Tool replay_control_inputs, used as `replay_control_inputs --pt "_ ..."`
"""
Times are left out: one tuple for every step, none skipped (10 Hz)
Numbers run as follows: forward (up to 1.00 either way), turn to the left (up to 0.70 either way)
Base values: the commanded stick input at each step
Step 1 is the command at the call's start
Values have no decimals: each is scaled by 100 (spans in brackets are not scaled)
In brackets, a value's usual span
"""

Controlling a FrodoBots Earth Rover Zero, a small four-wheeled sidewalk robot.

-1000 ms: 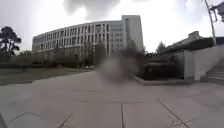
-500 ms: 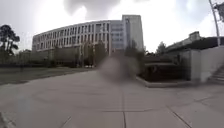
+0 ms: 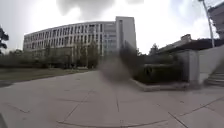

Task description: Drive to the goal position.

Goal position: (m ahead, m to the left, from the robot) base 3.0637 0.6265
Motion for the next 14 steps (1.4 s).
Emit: replay_control_inputs --pt "70 0" --pt "70 0" --pt "70 -2" --pt "70 -6" --pt "70 -29" --pt "70 -29" --pt "70 -29" --pt "70 -29" --pt "70 -29" --pt "70 -29" --pt "70 -29" --pt "70 -20" --pt "70 0" --pt "70 0"
